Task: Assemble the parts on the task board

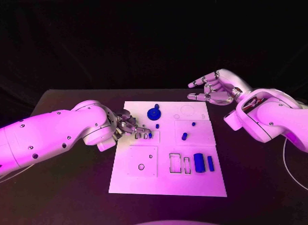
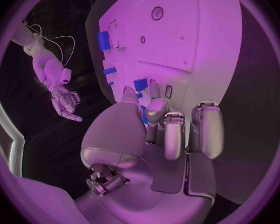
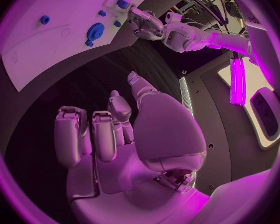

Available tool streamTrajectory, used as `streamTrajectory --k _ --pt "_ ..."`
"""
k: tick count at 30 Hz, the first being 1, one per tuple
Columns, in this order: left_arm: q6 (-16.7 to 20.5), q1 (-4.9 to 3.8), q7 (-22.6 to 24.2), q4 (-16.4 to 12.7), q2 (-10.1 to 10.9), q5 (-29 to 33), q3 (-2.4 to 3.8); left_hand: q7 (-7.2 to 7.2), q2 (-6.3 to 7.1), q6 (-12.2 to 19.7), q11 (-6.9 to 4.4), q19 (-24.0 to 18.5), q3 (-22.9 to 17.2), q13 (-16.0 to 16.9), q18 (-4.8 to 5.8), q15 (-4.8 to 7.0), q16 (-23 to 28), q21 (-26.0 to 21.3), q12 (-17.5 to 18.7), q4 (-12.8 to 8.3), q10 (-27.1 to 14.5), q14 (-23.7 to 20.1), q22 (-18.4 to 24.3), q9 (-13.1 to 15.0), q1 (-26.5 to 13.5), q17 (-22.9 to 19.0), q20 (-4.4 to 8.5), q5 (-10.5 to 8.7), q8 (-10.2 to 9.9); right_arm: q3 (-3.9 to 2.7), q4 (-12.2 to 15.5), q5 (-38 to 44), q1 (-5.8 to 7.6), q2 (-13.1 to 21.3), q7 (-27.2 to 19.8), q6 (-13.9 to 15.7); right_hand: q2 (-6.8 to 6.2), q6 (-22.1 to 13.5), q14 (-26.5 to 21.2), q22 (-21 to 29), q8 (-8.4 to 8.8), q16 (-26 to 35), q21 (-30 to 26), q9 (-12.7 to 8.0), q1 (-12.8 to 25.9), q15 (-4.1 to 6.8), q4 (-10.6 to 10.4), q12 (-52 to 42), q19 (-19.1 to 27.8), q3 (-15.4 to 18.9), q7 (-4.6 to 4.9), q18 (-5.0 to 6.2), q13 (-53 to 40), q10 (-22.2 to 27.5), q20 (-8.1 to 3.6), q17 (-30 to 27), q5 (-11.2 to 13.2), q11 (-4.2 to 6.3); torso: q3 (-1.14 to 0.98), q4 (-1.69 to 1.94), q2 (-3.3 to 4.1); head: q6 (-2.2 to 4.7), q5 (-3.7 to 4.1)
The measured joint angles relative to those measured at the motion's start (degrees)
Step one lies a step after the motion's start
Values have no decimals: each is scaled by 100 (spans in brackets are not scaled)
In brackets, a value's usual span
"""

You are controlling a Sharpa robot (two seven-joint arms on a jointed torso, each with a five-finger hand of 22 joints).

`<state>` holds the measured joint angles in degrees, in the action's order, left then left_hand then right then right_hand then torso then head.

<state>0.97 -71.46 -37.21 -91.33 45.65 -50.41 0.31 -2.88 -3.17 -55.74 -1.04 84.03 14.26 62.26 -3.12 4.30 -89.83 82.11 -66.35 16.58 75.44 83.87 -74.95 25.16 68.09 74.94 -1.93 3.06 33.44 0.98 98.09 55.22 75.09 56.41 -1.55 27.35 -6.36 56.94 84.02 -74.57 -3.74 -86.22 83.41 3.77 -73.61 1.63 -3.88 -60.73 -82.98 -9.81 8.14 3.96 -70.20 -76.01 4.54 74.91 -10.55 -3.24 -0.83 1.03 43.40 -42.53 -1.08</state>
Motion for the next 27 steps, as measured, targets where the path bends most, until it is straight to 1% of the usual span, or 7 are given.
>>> streamTrajectory --k 2,5,10,12,17,19,27 --pt "-28 -25 -70 57 -91 -53 -1 6 -20 82 0 -9 35 27 0 0 0 14 -25 8 0 0 0 133 -20 0 9 0 115 1 -25 -14 1 -10 8 -20 0 0 0 0 0 0 0 0 0 0 0 0 0 0 0 0 0 0 0 0 -3 0 -2 3 -1 -5 5" --pt "-64 -71 -136 177 -236 -111 -3 15 -47 132 0 -9 53 58 0 0 0 19 -40 22 0 0 0 237 -47 0 9 0 202 2 -55 -24 2 -30 20 -46 0 0 0 5 0 0 0 0 0 0 -16 0 0 16 0 0 3 0 0 0 -44 0 -2 9 0 -19 7" --pt "-145 -131 -200 366 -424 -174 -3 16 -50 131 0 -9 67 73 0 0 0 43 -68 8 0 0 1 294 -50 -1 9 0 228 3 -84 -28 3 -53 47 -87 0 0 0 14 0 22 0 -1 0 0 -16 0 0 16 0 0 20 0 0 -1 -76 0 -1 9 0 -36 -12" --pt "-183 -153 -214 423 -477 -190 -3 15 -73 173 -20 -9 83 88 0 19 0 43 -68 24 21 19 1 317 -73 -1 9 0 247 3 -94 -28 3 -58 59 -100 0 0 0 15 0 22 0 -1 0 0 -16 0 0 16 0 0 21 0 0 -1 -76 0 -1 8 1 -46 -17" --pt "-309 -194 -242 554 -610 -221 -4 16 -74 172 -21 -9 92 122 0 20 0 81 -110 15 21 20 1 354 -72 -1 9 0 283 5 -116 -28 3 -68 98 -134 0 1 0 23 0 22 0 -1 0 0 -16 9 0 48 -1 0 46 3 0 -1 -110 3 0 6 2 -62 -22" --pt "-362 -207 -248 596 -653 -234 -4 16 -74 172 -37 -9 99 138 0 20 0 110 -112 8 37 20 1 379 -72 -1 9 0 288 5 -123 -28 3 -77 110 -145 0 1 0 28 0 22 0 -1 0 0 -16 22 0 48 -1 0 51 20 0 -1 -110 20 0 7 2 -70 -20" --pt "-612 -222 -263 725 -798 -322 -6 36 -74 193 -61 -9 99 190 0 20 0 147 -179 8 64 20 2 466 -72 -2 9 0 363 7 -147 -24 3 -97 156 -196 0 1 0 46 0 45 -20 -1 0 0 -16 22 0 48 -1 0 65 20 0 -1 -110 20 0 7 2 -96 -15"
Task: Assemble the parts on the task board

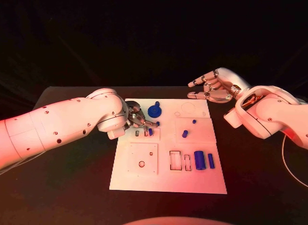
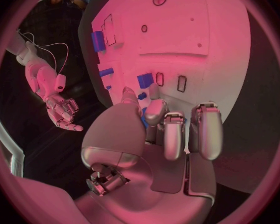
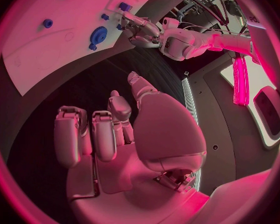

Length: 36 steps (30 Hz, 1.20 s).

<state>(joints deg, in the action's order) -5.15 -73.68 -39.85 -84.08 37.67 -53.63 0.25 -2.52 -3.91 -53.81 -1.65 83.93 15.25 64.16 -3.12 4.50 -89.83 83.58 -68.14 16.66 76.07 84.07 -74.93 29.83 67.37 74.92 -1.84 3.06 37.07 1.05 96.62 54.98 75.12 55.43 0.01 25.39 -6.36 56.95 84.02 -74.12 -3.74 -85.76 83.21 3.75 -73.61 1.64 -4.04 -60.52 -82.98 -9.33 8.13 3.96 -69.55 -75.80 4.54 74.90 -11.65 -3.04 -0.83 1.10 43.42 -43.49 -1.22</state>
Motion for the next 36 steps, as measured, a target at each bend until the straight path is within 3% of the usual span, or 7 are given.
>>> streamTrajectory --k 3,5,19,26,36 --pt "-78 -1 -4 40 -43 -31 -2 0 0 0 19 0 0 27 0 0 0 29 -24 0 22 0 0 33 0 0 0 0 31 2 -7 0 0 -3 17 -19 0 0 0 0 0 0 0 0 0 0 0 0 0 0 0 0 0 0 0 5 0 0 0 -1 0 -7 5" --pt "-124 -2 -6 64 -72 -49 -2 0 0 0 -2 0 0 51 86 0 0 48 -42 0 43 0 0 61 0 0 0 0 61 2 -13 1 0 -8 26 -31 0 0 0 11 0 0 0 0 0 0 -17 0 21 17 0 0 0 0 21 5 -31 0 0 -1 0 -12 10" --pt "-397 -3 -11 195 -152 -187 -4 40 -84 40 -19 1 -17 113 85 35 0 96 -108 -17 102 -5 1 239 134 -1 41 39 184 3 -27 1 0 -18 64 -95 0 1 0 16 0 0 0 -1 0 0 -23 22 21 23 -1 0 9 0 21 4 -32 0 2 6 -1 -48 20" --pt "-484 -5 -13 229 -202 -226 -8 41 -127 83 -19 1 -65 127 85 42 0 118 -108 -64 102 1 2 361 313 -1 40 202 238 3 -31 2 0 -20 72 -120 0 1 0 16 0 0 0 4 0 0 -23 22 21 23 -1 0 9 0 20 3 -32 0 4 6 -1 -60 34" --pt "-540 -5 -14 239 -224 -247 -20 41 -106 83 -19 0 -65 137 85 42 0 118 -131 -64 101 2 2 373 333 3 40 202 238 5 -45 2 0 -29 81 -155 0 1 0 24 0 0 0 3 0 0 -23 22 20 23 -1 0 8 0 20 3 -32 0 6 7 -2 -98 35"
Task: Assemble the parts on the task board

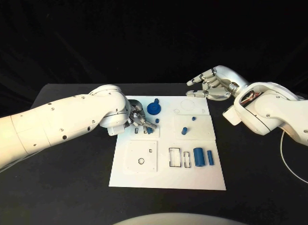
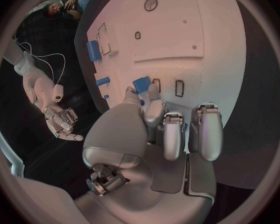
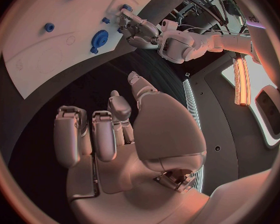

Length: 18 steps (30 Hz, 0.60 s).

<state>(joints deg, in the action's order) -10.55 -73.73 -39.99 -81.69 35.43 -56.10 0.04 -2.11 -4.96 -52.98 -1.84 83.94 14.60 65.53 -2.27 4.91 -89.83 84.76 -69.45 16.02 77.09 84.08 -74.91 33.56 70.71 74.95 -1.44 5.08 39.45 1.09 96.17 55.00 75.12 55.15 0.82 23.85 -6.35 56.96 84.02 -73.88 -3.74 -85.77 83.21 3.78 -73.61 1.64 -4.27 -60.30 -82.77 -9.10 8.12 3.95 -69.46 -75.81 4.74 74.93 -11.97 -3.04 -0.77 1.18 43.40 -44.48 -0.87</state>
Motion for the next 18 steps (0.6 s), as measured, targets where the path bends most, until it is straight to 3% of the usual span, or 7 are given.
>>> streamTrajectory --k 6,14,18 --pt "-2 0 -1 -9 0 -5 -2 20 -47 20 -14 0 -88 0 0 0 0 0 0 -87 14 0 0 61 189 0 0 36 24 2 -8 0 0 -15 5 -18 0 0 0 0 0 0 0 0 0 0 0 0 0 0 0 0 0 0 0 0 0 0 -3 2 -1 -6 -6" --pt "-2 0 -1 -40 8 -6 -2 50 -167 93 -20 0 -517 2 0 41 0 23 0 -450 20 0 1 123 771 -1 42 57 43 3 -14 0 0 -16 10 -33 0 0 0 0 0 0 0 -1 0 0 0 0 0 0 0 0 5 0 0 -1 0 0 -3 1 -2 -10 -8" --pt "-2 -4 -1 -54 15 -4 1 49 -191 133 -20 0 -670 -23 1 41 0 23 0 -533 19 0 1 130 907 -1 42 76 -2 4 -14 1 0 -15 11 -37 0 0 0 0 0 0 0 -1 0 0 -1 0 0 1 0 0 5 0 0 -1 0 0 -3 1 -2 -17 -4"
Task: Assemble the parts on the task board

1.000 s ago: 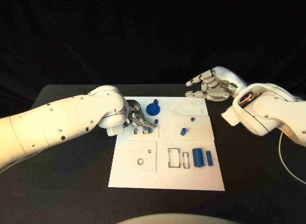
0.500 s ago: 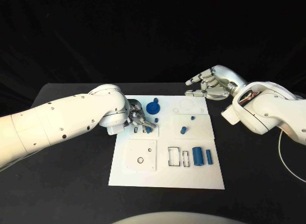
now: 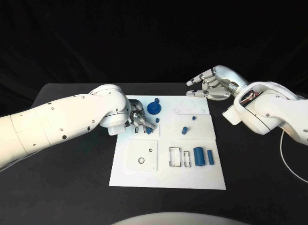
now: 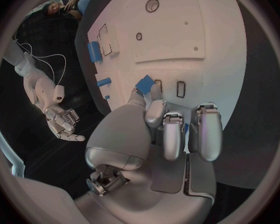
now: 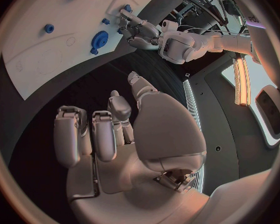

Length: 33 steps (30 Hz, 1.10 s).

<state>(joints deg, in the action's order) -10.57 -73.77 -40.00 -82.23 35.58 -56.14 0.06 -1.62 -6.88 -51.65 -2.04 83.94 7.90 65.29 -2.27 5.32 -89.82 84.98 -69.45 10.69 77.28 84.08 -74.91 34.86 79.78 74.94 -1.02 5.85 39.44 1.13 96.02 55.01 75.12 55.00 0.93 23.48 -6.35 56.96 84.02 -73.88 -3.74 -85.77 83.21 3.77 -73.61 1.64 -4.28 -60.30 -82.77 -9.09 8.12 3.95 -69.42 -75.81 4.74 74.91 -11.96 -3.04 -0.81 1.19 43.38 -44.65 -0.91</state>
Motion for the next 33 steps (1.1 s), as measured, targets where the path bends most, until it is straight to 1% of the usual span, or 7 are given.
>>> streamTrajectory --k 12,26,27,28,29,31,33 --pt "2 -3 6 -72 72 11 3 -15 68 15 -12 20 -166 -50 -1 -1 0 0 72 117 -30 0 0 -10 193 -1 20 1 -147 1 -10 0 0 2 2 -7 0 0 0 0 -22 22 0 3 0 0 -24 0 0 24 0 0 0 0 0 -1 0 0 2 1 1 -19 -5" --pt "60 -1 5 -201 177 57 0 -12 222 5 -10 20 -599 -90 -1 -2 0 -26 145 540 -30 0 -2 -8 361 -2 20 26 -310 2 -20 0 -1 -3 2 -19 0 0 0 0 -22 22 0 4 0 0 -24 0 0 24 0 0 -1 0 0 -1 0 0 3 2 3 -29 -21" --pt "68 0 4 -208 189 61 -1 63 253 -37 -4 20 -883 -106 -1 -8 0 -25 174 360 -28 -1 -4 51 393 -2 20 70 -313 2 -21 0 -1 -3 2 -19 0 0 0 0 -22 22 0 4 0 0 -24 0 0 24 0 0 -1 0 0 -1 0 0 3 2 3 -30 -23" --pt "77 1 1 -215 205 66 -2 72 294 -38 8 20 -1281 -131 0 -15 0 -26 180 79 -31 -6 -4 47 426 -2 20 67 -342 2 -22 0 -2 -3 2 -21 0 12 0 -1 -22 22 0 3 0 0 -24 0 0 24 -12 0 0 0 0 0 0 0 3 2 3 -30 -24" --pt "83 3 1 -219 217 68 -4 26 332 -28 0 20 -1497 -142 -1 -21 0 -30 190 -16 -40 0 -4 36 395 -2 20 53 -364 3 -23 0 -2 -3 2 -22 0 20 0 0 -22 22 0 3 0 0 -24 0 0 24 -20 0 -1 0 0 1 0 0 3 3 3 -30 -25" --pt "100 4 0 -230 244 74 -5 10 448 -32 -12 20 -1829 -151 0 -21 0 -57 211 -58 -52 0 -4 31 286 -2 20 52 -375 3 -24 0 -2 -3 2 -23 0 20 0 0 -22 22 0 3 0 0 -24 0 0 24 -20 0 -1 0 0 4 0 0 3 4 3 -30 -27" --pt "116 4 0 -244 264 80 -5 6 635 -36 -32 20 -2244 -151 0 -20 0 -57 224 -56 -72 1 -4 49 160 -2 20 47 -405 3 -25 0 -2 -3 2 -25 0 20 0 0 -22 22 0 3 0 0 -23 0 0 24 -20 0 -1 0 0 4 0 0 2 3 3 -31 -30"
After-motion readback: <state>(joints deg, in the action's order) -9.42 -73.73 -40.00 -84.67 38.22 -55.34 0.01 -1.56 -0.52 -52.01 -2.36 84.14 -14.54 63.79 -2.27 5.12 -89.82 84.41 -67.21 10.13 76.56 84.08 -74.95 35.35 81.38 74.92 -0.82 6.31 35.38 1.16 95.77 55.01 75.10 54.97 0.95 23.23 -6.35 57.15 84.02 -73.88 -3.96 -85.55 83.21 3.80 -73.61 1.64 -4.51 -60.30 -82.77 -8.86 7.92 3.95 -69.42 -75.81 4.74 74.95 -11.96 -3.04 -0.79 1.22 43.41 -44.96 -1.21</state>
